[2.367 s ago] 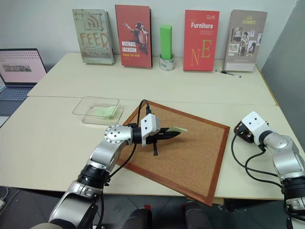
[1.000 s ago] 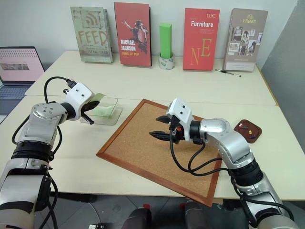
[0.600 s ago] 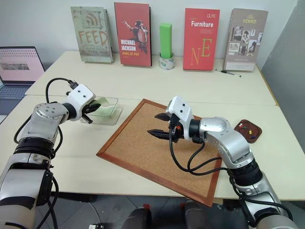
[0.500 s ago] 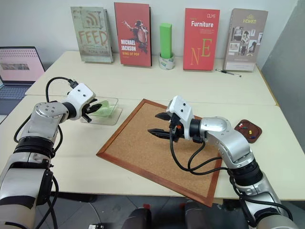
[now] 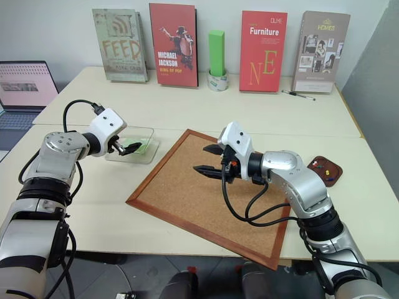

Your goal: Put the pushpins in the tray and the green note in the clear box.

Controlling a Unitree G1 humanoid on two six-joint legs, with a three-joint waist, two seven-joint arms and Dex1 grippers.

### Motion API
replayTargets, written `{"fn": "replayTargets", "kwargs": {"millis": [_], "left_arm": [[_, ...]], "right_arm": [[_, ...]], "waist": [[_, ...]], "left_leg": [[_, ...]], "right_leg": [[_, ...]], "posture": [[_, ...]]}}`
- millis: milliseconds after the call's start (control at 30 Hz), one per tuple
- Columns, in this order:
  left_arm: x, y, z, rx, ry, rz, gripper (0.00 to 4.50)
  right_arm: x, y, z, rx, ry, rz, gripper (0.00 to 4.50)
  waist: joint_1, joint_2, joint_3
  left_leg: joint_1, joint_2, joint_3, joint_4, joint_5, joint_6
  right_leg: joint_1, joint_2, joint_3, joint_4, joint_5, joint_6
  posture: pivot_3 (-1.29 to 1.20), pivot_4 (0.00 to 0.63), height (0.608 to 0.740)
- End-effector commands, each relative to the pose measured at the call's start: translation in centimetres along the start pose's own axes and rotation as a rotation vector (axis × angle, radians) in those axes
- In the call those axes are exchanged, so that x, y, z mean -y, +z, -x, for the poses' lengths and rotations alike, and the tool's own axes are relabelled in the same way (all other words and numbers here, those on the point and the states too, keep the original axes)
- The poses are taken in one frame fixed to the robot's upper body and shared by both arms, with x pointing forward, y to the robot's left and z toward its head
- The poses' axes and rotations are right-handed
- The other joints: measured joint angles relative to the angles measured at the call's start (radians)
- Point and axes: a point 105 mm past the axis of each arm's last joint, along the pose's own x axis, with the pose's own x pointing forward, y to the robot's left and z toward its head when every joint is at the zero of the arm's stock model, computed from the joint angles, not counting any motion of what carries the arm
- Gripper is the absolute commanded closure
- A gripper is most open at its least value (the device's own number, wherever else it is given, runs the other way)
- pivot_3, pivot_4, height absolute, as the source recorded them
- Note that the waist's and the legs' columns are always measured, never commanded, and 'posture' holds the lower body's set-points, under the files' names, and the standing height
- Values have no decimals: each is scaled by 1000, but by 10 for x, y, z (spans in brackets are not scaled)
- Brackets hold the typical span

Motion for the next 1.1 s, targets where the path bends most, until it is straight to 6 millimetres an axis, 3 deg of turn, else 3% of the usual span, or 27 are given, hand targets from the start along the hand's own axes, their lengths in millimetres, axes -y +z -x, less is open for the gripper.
{"fn": "replayTargets", "kwargs": {"millis": [33,267,400,533,700,867,1100], "left_arm": [[-15,17,12,55,30,-17,67],[-19,25,22,97,44,15,67],[-27,44,30,200,72,82,67],[-20,63,38,317,34,175,67],[19,84,50,438,-98,185,67],[67,81,45,472,-212,175,67],[109,91,47,530,-362,157,67]], "right_arm": [[5,22,4,64,-23,62,1454],[8,27,6,86,-44,76,1454],[9,33,9,106,-58,86,1454],[15,34,21,131,-127,104,1454],[26,22,53,175,-331,117,1454],[9,-22,80,97,-403,49,1454],[8,-31,103,76,-436,37,1454]], "waist": [[0,0,0],[-1,0,0],[-1,0,0],[0,0,0],[3,0,0],[3,0,0],[0,0,0]], "left_leg": [[0,0,0,0,0,0],[0,0,0,0,0,0],[0,0,0,0,0,0],[0,0,0,0,0,0],[0,0,0,-1,0,0],[2,0,0,0,0,0],[3,0,1,2,0,0]], "right_leg": [[0,0,0,0,0,0],[0,0,0,0,0,0],[0,0,0,1,0,0],[0,0,0,0,0,0],[1,-1,0,-1,0,0],[2,0,0,1,0,0],[2,0,2,1,1,1]], "posture": [[0,150,740],[0,150,740],[0,150,740],[0,150,740],[0,150,740],[0,150,740],[0,150,740]]}}
